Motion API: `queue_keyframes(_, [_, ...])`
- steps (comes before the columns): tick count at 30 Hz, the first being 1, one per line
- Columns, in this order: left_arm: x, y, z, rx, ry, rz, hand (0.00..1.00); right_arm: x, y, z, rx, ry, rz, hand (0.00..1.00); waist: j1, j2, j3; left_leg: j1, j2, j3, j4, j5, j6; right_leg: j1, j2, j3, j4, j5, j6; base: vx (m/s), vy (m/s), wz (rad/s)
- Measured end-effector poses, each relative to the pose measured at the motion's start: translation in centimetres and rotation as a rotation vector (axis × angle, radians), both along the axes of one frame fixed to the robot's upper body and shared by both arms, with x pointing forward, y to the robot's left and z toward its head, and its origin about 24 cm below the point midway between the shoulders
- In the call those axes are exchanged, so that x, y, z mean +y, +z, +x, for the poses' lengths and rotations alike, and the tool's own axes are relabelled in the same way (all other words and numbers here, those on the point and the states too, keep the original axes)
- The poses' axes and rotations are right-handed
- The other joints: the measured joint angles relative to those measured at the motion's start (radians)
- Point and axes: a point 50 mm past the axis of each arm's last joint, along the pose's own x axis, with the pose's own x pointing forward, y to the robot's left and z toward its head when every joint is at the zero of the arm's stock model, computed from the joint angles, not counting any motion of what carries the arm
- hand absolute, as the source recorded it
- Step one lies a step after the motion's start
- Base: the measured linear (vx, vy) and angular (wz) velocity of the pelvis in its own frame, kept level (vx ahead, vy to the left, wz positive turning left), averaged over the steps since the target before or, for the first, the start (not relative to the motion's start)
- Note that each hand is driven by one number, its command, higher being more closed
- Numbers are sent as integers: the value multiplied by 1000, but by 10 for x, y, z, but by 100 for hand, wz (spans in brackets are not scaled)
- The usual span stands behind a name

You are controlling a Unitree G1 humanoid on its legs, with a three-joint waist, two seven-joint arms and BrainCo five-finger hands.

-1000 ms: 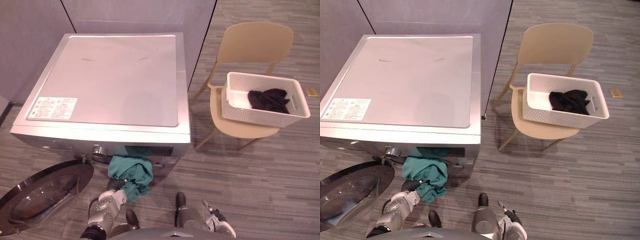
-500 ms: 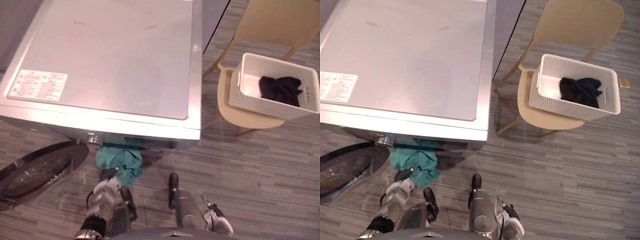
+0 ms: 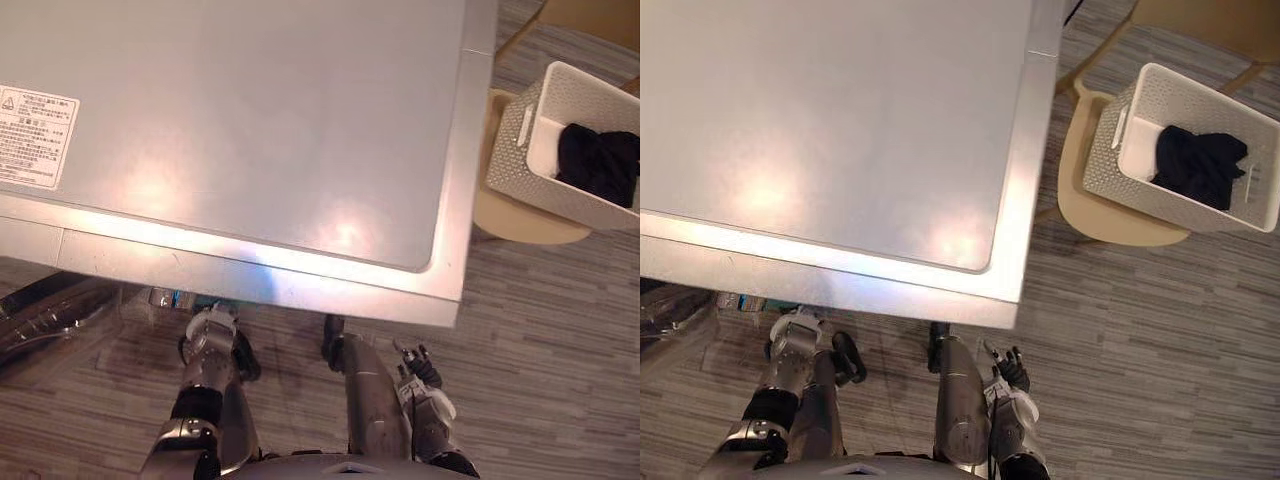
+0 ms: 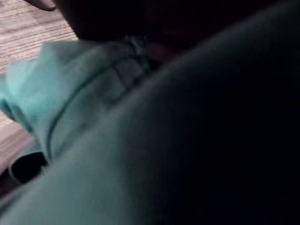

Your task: Pick up the laundry basket with both hands and put the clothes into the washing machine.

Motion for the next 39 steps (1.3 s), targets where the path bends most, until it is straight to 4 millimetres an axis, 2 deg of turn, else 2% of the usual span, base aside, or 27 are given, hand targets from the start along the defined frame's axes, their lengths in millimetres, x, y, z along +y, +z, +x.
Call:
queue_keyframes(6, [-2, 31, 26, -104, 33, -38, 100, -2, 11, 11, -59, -24, -9, 0, -1, -17, 61, -59, 27, 2, 58, -23, 9, -65, -2, -3, 70, -10, -11, 43, 25, 1])
queue_keyframes(12, [-8, 57, 45, -166, 35, -37, 100, -4, 14, 13, -73, -28, -17, 0, 0, -20, 67, -91, 37, 4, 71, -32, 18, -101, -3, -5, 105, -10, -11, 71, 24, 7])
queue_keyframes(14, [-9, 69, 49, -210, 37, -36, 100, -5, 14, 13, -75, -28, -19, 0, -5, -31, 73, -94, 38, 4, 73, -36, 22, -129, -10, -4, 162, -9, -11, 116, -7, 11])
queue_keyframes(15, [-9, 72, 49, -221, 52, -41, 100, -7, 15, 12, -79, -30, -24, 0, -7, -37, 80, -104, 41, 0, 81, -40, 24, -201, -18, -7, 264, 7, -27, 147, -111, 3])
queue_keyframes(16, [-6, 86, 53, -261, 79, -41, 100, -9, 17, 14, -93, -41, -18, 0, 6, -40, 92, -128, 67, 1, 107, -55, 22, -258, 17, -9, 203, -44, -23, 143, -148, 7])
queue_keyframes(17, [-5, 94, 56, -282, 86, -41, 100, -10, 18, 14, -95, -42, -21, 0, 5, -48, 96, -143, 70, 1, 131, -57, 19, -246, 22, -14, 100, 25, -30, 163, -210, 4])
queue_keyframes(18, [-1, 106, 60, -322, 104, -43, 100, -13, 21, 17, -106, -39, -30, 0, 2, -52, 104, -163, 82, 0, 166, -67, 11, -239, 19, -32, 85, 1, -30, 118, -142, -5])
queue_keyframes(20, [9, 103, 60, -306, 124, -9, 100, -22, 33, 25, -162, -41, -63, 0, 4, -53, 105, -163, 116, -3, 192, -68, 9, -232, 44, -36, 81, 16, -45, 78, -76, -18])
queue_keyframes(22, [4, 123, 69, -347, 125, -16, 100, -35, 45, 27, -214, -64, -110, 0, -2, -53, 105, -196, 117, 5, 187, -76, -3, -259, 48, -42, 72, 26, -44, -34, -3, 12])
queue_keyframes(23, [-2, 143, 77, -400, 111, -20, 100, -41, 49, 28, -231, -71, -129, 0, -2, -55, 106, -232, 116, 11, 189, -82, -11, -290, 49, -44, 68, 34, -40, -119, 42, 9])
queue_keyframes(24, [-4, 163, 84, -448, 104, -17, 100, -41, 51, 30, -244, -73, -123, 0, -1, -63, 110, -250, 118, 34, 188, -99, -22, -318, 49, -41, 66, 44, -36, -140, 49, 1])
queue_keyframes(25, [-3, 173, 88, -472, 100, -7, 100, -40, 51, 30, -249, -77, -111, 0, -2, -66, 111, -263, 122, 40, 193, -107, -21, -332, 50, -38, 64, 50, -35, -174, 67, -19])
queue_keyframes(27, [3, 211, 103, -528, 85, 68, 100, -32, 48, 30, -243, -78, -80, 0, -10, -85, 122, -301, 139, 69, 226, -127, -7, -366, 57, -26, 37, 88, -32, -207, 51, -36])
queue_keyframes(28, [6, 221, 106, -542, 79, 98, 100, -30, 47, 30, -241, -78, -73, 0, -15, -89, 124, -311, 148, 77, 238, -131, -1, -375, 65, -19, 27, 104, -33, -247, 42, -45])
queue_keyframes(30, [13, 255, 112, -576, 36, 344, 100, -32, 43, 25, -226, -107, -60, 0, -39, -94, 127, -353, 161, 94, 267, -138, 20, -403, 72, 0, -18, 153, -39, -210, 49, -34])
queue_keyframes(31, [13, 261, 112, -579, 27, 423, 100, -33, 41, 23, -219, -117, -56, 0, -42, -94, 127, -362, 160, 97, 273, -138, 27, -411, 70, 2, -23, 164, -39, -157, 67, -17])
queue_keyframes(32, [12, 273, 113, -572, 18, 622, 100, -35, 35, 18, -196, -131, -47, 0, -43, -93, 127, -376, 161, 104, 290, -140, 36, -421, 67, 9, -28, 184, -39, -107, 56, -9])
queue_keyframes(33, [12, 276, 114, -563, 18, 710, 0, -34, 34, 17, -188, -132, -42, 0, -44, -93, 127, -382, 161, 104, 295, -138, 43, -424, 65, 9, -29, 191, -38, -144, 84, -5])
queue_keyframes(34, [10, 280, 114, -546, 18, 851, 0, -32, 32, 15, -186, -133, -33, 0, -46, -93, 127, -391, 161, 104, 305, -136, 51, -429, 62, 9, -29, 204, -33, -87, 68, 0])
queue_keyframes(36, [5, 289, 115, -531, 18, 1011, 0, -29, 30, 13, -193, -122, -25, 0, -44, -93, 127, -405, 160, 103, 316, -136, 54, -442, 56, 9, -25, 214, -28, -69, 68, 4])
queue_keyframes(38, [4, 302, 115, -468, 51, 1372, 0, -29, 31, 14, -210, -104, -22, 0, -42, -92, 128, -430, 156, 100, 332, -133, 59, -463, 46, 9, -11, 218, -25, -49, 67, 7])
queue_keyframes(39, [5, 304, 114, -447, 64, 1444, 0, -29, 32, 14, -212, -102, -22, 0, -41, -92, 128, -433, 156, 100, 334, -133, 60, -466, 44, 9, -7, 218, -25, -36, 64, 8])
